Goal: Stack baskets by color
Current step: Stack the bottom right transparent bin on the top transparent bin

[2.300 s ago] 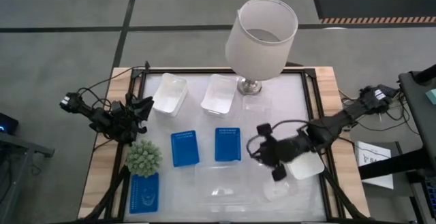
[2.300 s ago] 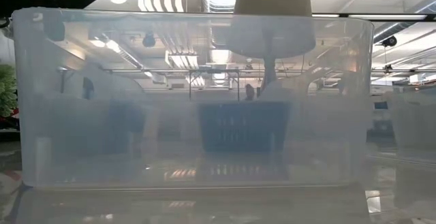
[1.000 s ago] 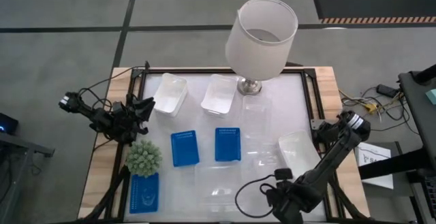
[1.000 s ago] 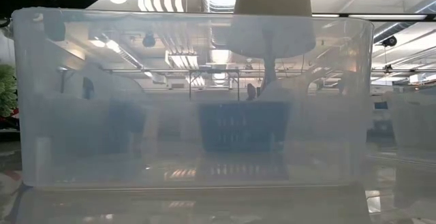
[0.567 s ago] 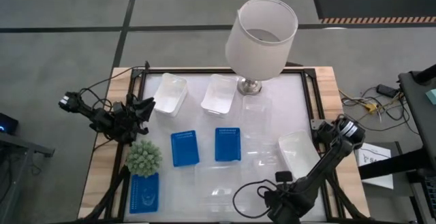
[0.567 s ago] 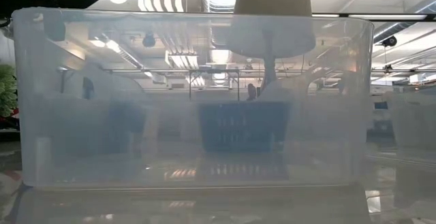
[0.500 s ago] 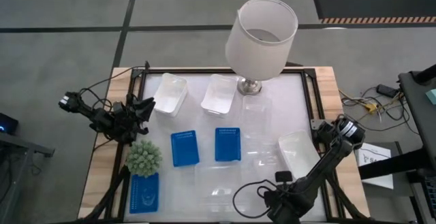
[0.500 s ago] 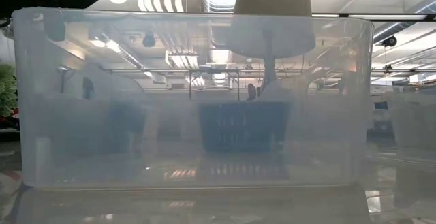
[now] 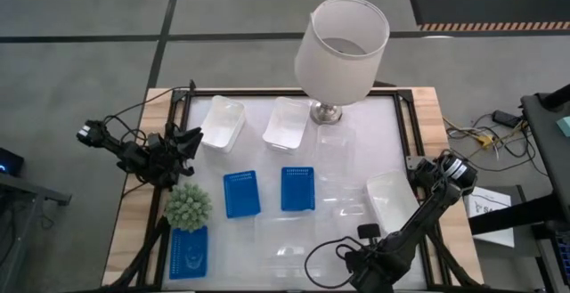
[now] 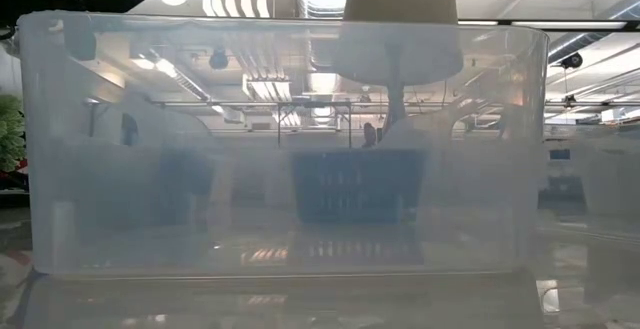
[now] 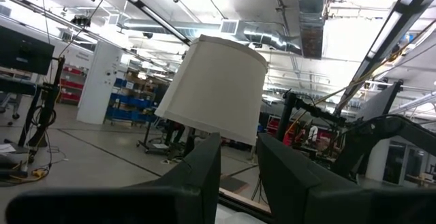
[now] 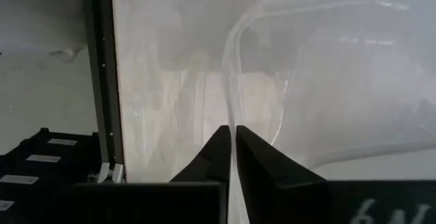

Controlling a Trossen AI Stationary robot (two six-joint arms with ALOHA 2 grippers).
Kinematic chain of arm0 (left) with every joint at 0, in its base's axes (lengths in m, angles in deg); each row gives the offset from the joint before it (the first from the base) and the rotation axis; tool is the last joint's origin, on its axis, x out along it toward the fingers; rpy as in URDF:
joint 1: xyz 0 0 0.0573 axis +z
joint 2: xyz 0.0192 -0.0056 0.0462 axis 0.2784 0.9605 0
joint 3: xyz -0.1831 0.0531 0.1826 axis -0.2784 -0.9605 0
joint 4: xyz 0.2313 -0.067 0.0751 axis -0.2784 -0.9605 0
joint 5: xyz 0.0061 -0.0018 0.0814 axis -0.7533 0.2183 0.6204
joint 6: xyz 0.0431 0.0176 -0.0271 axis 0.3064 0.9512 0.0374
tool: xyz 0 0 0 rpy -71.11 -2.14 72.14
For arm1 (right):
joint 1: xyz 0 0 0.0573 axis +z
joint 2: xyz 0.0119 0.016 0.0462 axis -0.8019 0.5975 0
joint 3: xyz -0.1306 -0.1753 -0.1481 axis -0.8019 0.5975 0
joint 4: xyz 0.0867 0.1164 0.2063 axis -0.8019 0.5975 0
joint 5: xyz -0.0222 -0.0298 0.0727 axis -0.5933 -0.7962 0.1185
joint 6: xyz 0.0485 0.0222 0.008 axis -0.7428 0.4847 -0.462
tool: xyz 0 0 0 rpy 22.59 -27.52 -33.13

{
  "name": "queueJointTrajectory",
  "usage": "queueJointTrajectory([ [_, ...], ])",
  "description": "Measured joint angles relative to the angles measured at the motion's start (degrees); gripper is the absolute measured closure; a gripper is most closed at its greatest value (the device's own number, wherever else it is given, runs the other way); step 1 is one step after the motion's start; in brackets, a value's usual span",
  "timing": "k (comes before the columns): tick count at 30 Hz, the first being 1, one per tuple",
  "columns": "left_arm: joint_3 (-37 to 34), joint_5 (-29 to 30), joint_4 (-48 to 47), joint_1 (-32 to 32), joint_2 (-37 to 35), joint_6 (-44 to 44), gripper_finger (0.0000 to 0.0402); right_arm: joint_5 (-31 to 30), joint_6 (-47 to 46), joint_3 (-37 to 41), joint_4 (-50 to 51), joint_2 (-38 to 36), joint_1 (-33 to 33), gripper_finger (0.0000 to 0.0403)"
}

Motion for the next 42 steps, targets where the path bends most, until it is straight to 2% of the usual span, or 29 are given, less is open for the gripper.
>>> queueJointTrajectory([
  [12, 0.0, 0.0, 0.0, 0.0, 0.0, 0.0, 0.0320, 0.1, 0.6, -0.9, 0.8, -0.5, 0.0, 0.0394],
  [17, 0.0, 0.0, 0.0, 0.0, 0.0, 0.0, 0.0320, -1.5, 0.5, -4.4, 3.7, -0.6, -0.2, 0.0394],
  [22, 0.0, 0.0, 0.0, 0.0, 0.0, 0.0, 0.0320, -2.9, -5.1, -8.8, 8.9, -0.6, -1.1, 0.0394],
  [42, 0.0, 0.0, 0.0, 0.0, 0.0, 0.0, 0.0320, -15.5, -4.6, -25.9, 22.9, -0.6, -2.0, 0.0394],
])
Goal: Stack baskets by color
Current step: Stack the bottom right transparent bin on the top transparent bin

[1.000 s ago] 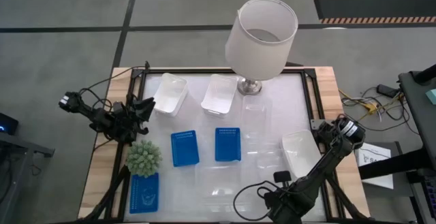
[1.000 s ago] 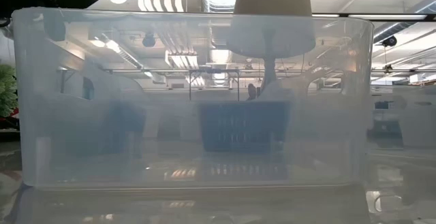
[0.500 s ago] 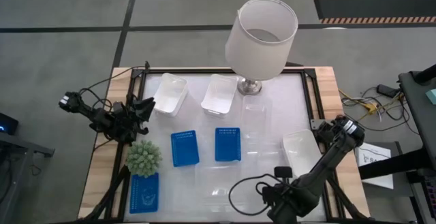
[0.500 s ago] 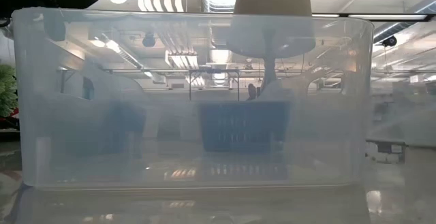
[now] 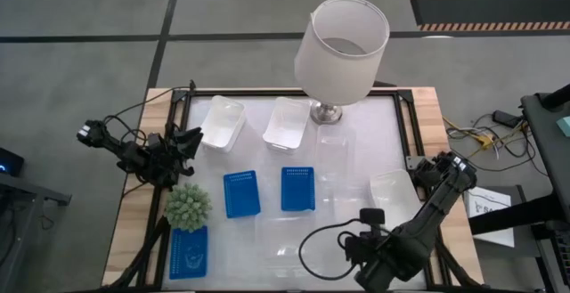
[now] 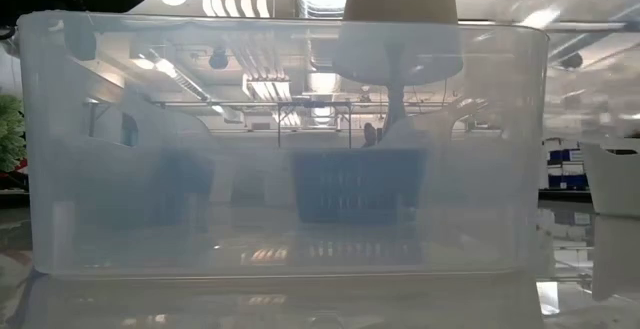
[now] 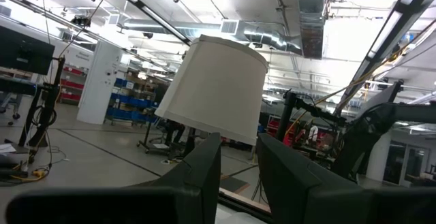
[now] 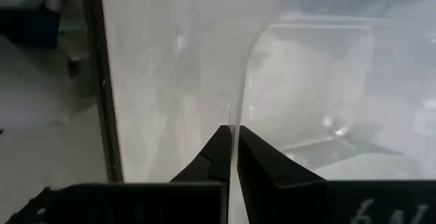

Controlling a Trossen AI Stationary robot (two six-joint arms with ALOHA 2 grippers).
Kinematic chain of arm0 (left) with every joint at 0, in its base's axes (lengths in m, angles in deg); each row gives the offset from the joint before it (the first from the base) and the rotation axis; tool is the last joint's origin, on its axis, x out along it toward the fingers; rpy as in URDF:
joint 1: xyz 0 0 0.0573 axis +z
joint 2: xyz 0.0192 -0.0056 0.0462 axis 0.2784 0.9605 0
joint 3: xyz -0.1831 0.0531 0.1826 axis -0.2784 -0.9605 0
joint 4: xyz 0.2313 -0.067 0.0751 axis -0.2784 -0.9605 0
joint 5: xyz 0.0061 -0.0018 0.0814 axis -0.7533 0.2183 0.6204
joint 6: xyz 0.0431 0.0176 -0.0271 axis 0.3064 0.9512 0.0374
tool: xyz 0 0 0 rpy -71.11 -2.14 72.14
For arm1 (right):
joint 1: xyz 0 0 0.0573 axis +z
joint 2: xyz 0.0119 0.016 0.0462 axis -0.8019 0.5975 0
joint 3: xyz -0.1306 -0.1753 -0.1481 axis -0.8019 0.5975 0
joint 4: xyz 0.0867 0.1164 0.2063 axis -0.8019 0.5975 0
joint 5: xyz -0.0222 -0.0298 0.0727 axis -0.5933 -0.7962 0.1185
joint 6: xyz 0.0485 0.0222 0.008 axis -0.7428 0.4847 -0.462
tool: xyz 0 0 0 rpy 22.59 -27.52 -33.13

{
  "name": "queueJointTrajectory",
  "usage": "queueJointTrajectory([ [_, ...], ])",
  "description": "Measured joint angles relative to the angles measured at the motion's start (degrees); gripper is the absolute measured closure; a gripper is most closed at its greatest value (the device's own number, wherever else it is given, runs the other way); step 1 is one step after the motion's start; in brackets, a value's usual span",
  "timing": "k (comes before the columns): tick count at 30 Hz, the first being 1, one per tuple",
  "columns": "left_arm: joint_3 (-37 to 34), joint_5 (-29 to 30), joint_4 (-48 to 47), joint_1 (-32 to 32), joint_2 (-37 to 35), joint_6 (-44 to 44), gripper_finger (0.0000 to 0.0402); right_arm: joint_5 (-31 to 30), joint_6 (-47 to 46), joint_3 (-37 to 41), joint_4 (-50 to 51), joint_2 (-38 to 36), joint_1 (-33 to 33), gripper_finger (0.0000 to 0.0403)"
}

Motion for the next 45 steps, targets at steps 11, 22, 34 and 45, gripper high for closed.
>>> queueJointTrajectory([
  [11, 0.0, 0.0, 0.0, 0.0, 0.0, 0.0, 0.0320, -10.0, 12.2, -5.4, 1.5, 0.0, -7.7, 0.0394],
  [22, 0.0, 0.0, 0.0, 0.0, 0.0, -1.4, 0.0320, -11.5, 29.1, -5.4, 1.6, 0.0, -23.9, 0.0394],
  [34, 0.0, 0.0, 0.0, 0.0, 0.0, -1.6, 0.0320, -11.3, 32.2, -5.1, 1.5, 0.0, -34.2, 0.0394],
  [45, 0.0, 0.0, 0.0, 0.0, 0.0, -1.6, 0.0320, -9.5, 30.6, -1.7, 1.5, 0.0, -34.8, 0.0394],
])
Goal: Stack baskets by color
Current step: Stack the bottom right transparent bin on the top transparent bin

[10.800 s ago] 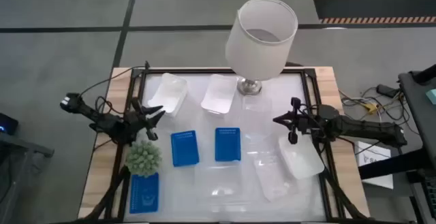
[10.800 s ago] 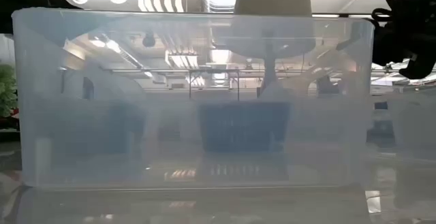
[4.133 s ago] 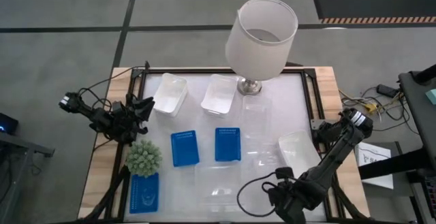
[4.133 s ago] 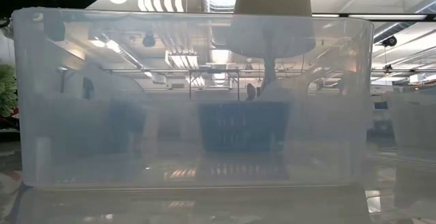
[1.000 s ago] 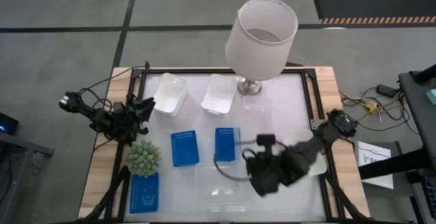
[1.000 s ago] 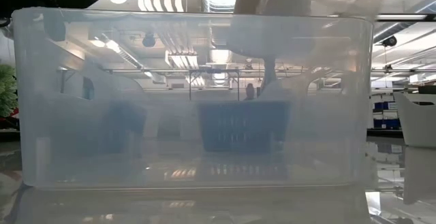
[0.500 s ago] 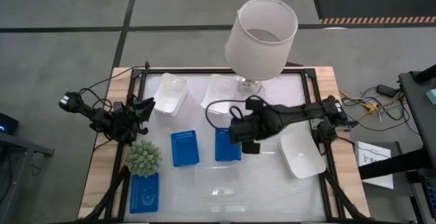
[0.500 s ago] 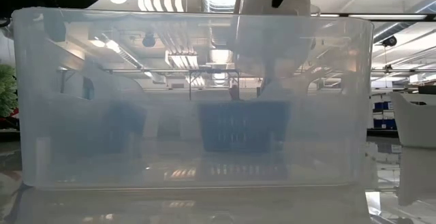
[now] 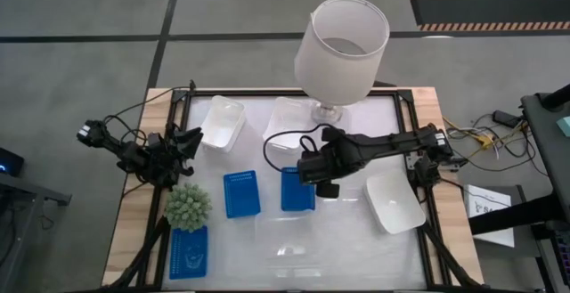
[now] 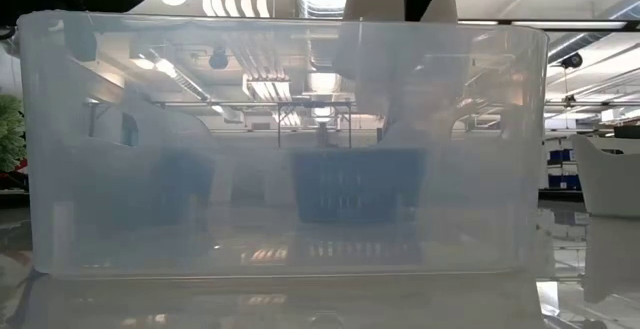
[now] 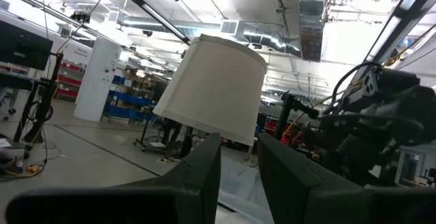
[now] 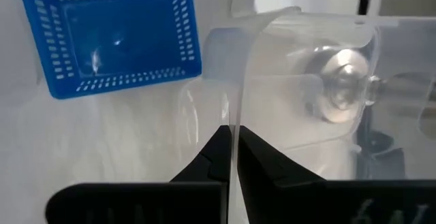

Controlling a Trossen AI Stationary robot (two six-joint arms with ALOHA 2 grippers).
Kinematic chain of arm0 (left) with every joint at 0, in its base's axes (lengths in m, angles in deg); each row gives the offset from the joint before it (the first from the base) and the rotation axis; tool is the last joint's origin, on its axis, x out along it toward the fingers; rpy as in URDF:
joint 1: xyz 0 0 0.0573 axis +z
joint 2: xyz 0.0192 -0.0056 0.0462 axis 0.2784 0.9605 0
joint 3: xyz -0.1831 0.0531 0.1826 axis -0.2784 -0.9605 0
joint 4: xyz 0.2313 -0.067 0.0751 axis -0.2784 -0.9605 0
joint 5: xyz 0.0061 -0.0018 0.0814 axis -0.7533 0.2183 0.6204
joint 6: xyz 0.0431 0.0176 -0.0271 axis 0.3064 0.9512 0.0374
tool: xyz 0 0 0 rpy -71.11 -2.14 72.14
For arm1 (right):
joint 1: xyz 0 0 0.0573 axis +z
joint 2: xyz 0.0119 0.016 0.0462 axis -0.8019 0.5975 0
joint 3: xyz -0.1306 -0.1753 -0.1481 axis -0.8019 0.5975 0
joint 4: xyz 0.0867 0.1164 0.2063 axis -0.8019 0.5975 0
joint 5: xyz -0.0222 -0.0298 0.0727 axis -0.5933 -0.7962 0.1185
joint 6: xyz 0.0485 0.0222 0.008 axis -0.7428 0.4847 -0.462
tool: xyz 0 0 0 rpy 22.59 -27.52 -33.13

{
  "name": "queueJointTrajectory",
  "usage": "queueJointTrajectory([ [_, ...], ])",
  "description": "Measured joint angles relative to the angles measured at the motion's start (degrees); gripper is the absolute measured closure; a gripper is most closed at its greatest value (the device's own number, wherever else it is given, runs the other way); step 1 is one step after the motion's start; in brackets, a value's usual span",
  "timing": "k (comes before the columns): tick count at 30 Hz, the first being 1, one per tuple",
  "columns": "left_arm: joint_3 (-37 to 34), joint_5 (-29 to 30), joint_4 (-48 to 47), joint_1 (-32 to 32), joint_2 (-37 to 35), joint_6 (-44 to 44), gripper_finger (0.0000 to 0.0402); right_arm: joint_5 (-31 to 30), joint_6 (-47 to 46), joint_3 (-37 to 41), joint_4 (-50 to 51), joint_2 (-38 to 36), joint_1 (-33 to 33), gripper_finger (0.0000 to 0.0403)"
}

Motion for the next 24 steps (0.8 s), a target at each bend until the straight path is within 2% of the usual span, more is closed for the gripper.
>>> queueJointTrajectory([
  [15, 0.0, 0.0, 0.0, 0.0, 0.0, 0.0, 0.0320, 3.1, -1.1, 10.5, 0.0, -0.1, 0.0, 0.0394],
  [24, 0.0, 0.0, 0.0, 0.0, 0.0, 0.0, 0.0320, 3.0, -1.7, 13.3, 0.0, -0.4, -0.1, 0.0394],
])
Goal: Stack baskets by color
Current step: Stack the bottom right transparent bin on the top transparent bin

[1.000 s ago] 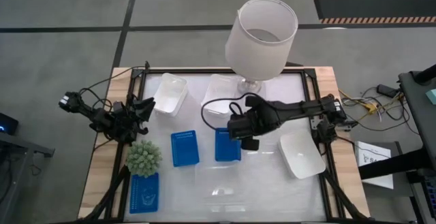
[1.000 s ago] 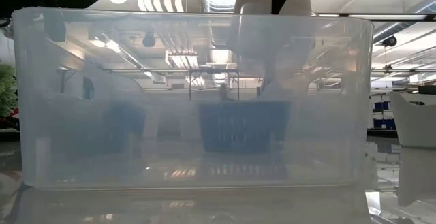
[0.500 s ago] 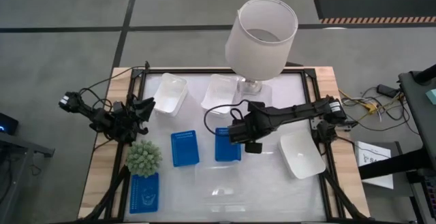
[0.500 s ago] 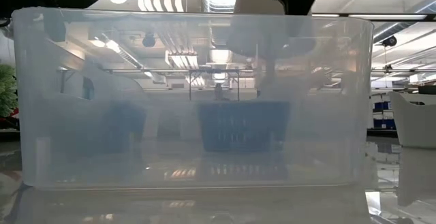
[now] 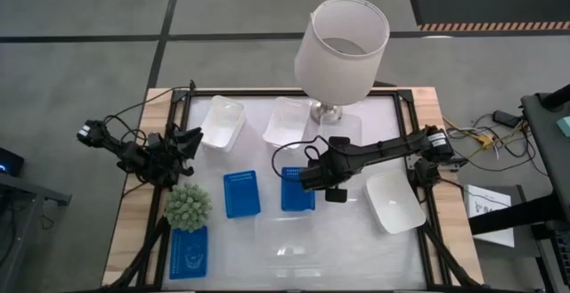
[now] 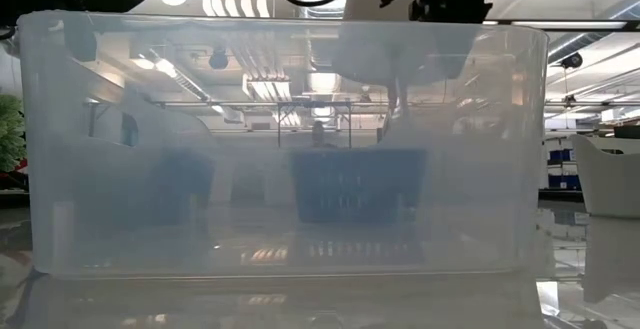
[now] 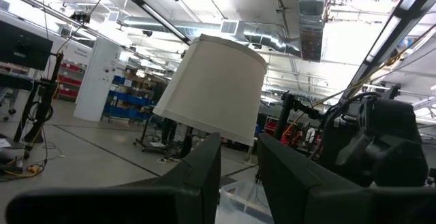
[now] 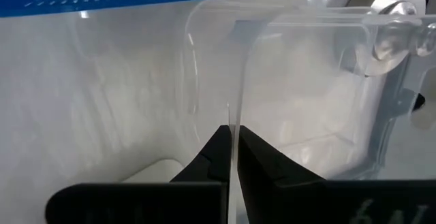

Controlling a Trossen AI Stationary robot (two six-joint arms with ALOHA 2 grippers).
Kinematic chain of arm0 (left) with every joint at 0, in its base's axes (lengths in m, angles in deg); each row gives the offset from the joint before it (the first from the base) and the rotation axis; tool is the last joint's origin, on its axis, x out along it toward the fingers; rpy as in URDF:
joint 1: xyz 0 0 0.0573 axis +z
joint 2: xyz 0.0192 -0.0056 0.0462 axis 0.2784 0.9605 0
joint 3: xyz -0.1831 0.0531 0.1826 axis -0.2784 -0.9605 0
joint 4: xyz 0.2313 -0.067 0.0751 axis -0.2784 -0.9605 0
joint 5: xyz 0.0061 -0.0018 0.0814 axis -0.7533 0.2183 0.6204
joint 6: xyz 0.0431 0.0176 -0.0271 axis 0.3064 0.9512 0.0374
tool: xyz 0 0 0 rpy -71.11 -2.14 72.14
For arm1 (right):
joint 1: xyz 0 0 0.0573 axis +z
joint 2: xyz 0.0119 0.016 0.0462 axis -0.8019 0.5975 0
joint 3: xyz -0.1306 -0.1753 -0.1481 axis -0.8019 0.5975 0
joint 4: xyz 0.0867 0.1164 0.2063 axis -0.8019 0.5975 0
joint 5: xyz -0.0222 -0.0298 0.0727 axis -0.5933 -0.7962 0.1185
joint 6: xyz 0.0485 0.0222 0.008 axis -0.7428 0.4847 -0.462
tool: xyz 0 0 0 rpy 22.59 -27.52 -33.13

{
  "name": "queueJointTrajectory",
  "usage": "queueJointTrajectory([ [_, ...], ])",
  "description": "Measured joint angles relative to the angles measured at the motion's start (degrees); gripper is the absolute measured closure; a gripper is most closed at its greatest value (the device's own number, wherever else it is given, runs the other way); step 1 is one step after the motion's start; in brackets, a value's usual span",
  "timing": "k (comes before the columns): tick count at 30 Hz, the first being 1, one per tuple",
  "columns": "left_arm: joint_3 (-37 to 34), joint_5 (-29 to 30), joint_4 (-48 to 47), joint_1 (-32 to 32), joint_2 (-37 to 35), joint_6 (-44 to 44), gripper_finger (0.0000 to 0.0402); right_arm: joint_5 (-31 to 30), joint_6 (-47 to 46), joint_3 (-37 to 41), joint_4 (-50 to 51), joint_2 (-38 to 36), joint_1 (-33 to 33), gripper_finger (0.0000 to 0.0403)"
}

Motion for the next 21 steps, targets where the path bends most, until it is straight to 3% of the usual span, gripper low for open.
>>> queueJointTrajectory([
  [21, 0.0, 0.0, 0.0, 0.0, 0.0, 0.0, 0.0320, -0.3, -1.8, 0.2, -2.0, 0.0, -0.1, 0.0394],
])
